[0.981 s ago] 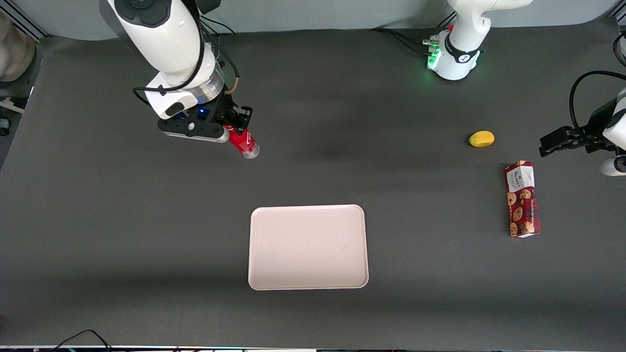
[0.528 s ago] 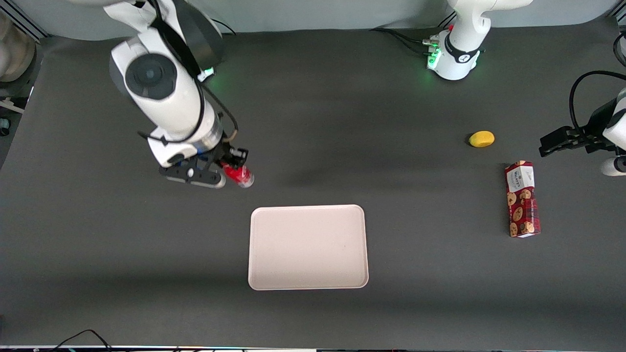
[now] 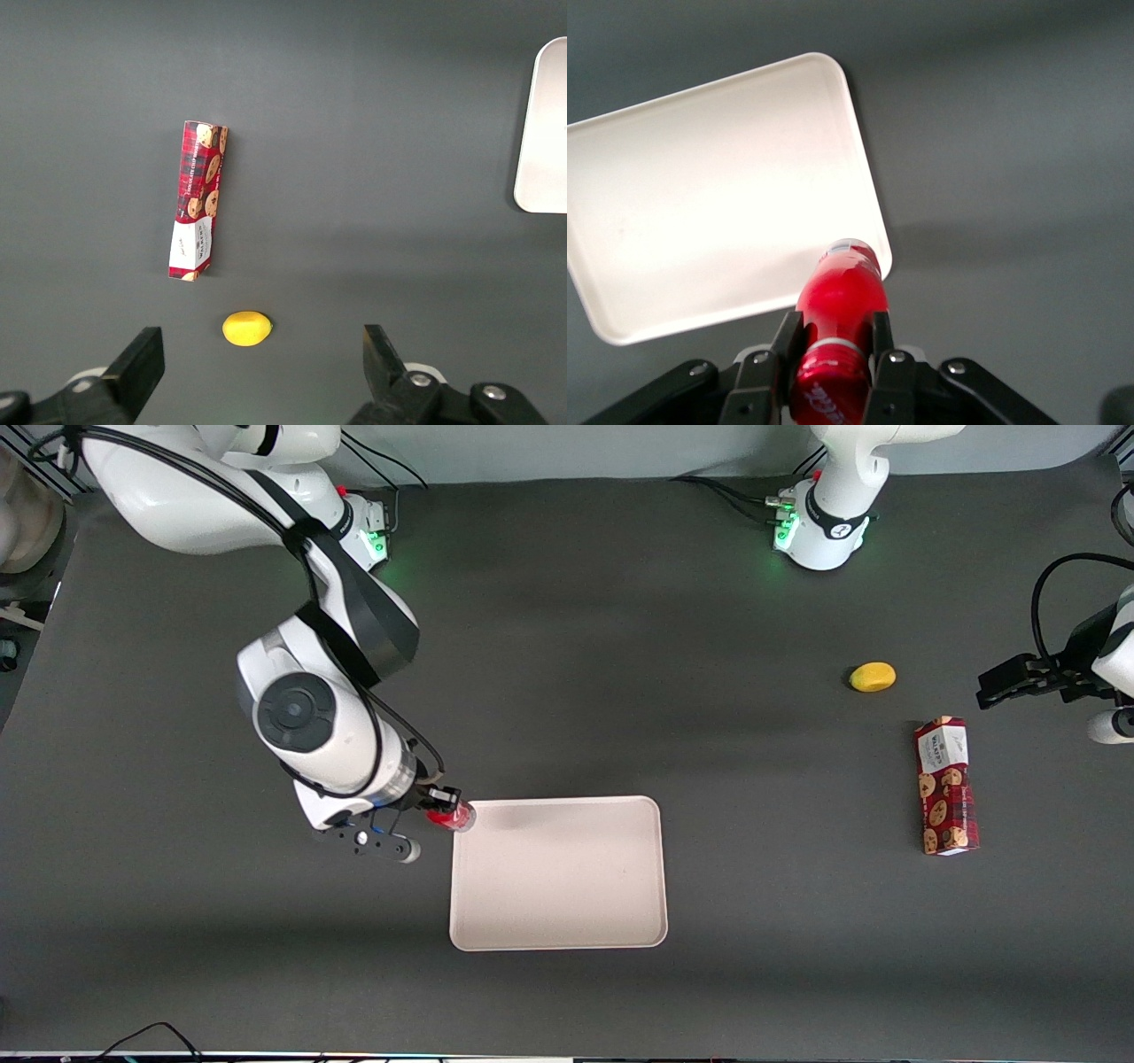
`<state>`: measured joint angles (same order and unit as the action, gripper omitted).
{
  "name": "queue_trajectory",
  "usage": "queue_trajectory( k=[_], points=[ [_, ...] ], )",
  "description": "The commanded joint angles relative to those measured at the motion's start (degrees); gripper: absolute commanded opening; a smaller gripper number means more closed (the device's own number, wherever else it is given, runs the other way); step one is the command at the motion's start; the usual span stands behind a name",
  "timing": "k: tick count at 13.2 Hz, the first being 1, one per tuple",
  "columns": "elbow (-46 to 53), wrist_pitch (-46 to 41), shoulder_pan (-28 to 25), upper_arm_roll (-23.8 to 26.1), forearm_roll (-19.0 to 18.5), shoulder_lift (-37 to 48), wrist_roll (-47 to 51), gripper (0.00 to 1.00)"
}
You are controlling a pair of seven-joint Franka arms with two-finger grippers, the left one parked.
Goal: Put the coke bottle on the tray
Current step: 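Lift the bottle and carry it to the white tray's edge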
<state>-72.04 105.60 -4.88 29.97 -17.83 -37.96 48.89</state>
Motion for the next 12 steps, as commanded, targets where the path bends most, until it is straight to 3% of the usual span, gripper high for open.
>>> queue_trajectory(
  k=[1, 5, 8, 12],
  points=[
    [3.8, 2.8, -4.9, -5.0, -1.4, -3.5, 0.1, 0.0],
    [3.8, 7.1, -5.0, -5.4, -1.6, -6.9, 0.2, 0.0],
    [3.8, 7.3, -5.0, -5.4, -4.5, -9.1, 0.2, 0.0],
    [3.7, 7.3, -5.1, -5.4, -4.6, -9.2, 0.4, 0.0]
  ],
)
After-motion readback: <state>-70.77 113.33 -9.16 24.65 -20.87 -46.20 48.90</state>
